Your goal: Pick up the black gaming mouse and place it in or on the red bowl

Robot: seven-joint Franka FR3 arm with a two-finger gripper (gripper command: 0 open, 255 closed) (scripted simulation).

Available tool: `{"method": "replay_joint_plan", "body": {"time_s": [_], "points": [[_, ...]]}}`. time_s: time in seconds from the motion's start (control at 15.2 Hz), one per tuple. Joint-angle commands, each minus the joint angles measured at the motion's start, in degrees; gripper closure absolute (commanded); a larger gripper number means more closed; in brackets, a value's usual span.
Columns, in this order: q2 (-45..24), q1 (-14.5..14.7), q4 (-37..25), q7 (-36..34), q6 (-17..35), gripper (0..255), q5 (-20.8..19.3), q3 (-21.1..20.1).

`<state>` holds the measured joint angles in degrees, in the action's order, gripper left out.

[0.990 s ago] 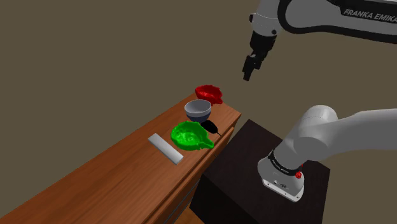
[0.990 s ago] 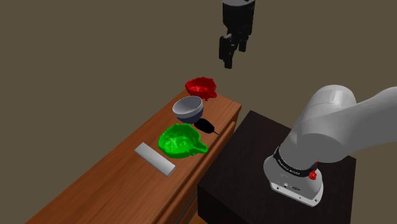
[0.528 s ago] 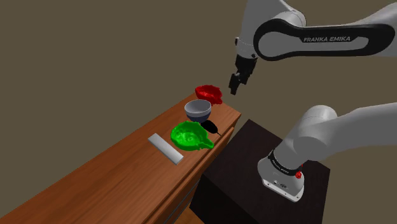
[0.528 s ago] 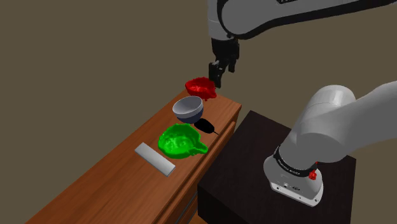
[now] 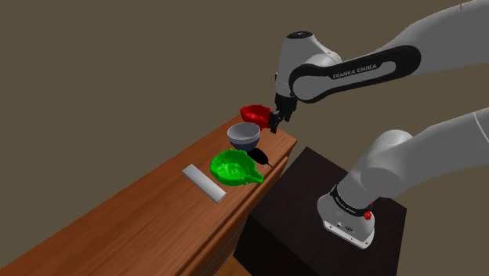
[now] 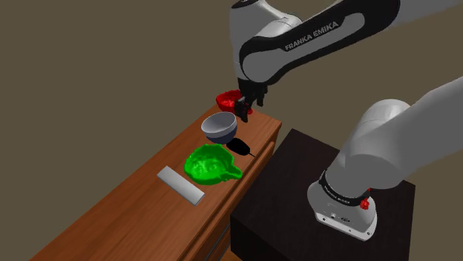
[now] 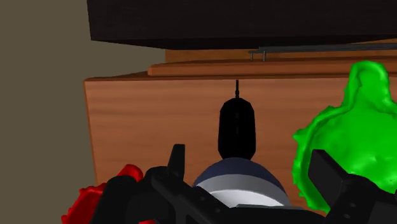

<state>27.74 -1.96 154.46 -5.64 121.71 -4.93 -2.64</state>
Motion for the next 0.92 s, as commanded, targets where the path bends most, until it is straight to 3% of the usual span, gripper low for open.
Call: {"method": "replay_joint_plan", "body": {"time_s": [0.0, 0.4, 0.86], "points": [[-4.2, -0.3, 0.6, -0.5, 4.6, 0, 0.0, 0.2], [-18.5, -1.1, 0.5, -2.3, 18.1, 0, -0.2, 0.4], [-37.0, -1.5, -3.7, -4.4, 31.6, 0, -0.6, 0.7]]}}
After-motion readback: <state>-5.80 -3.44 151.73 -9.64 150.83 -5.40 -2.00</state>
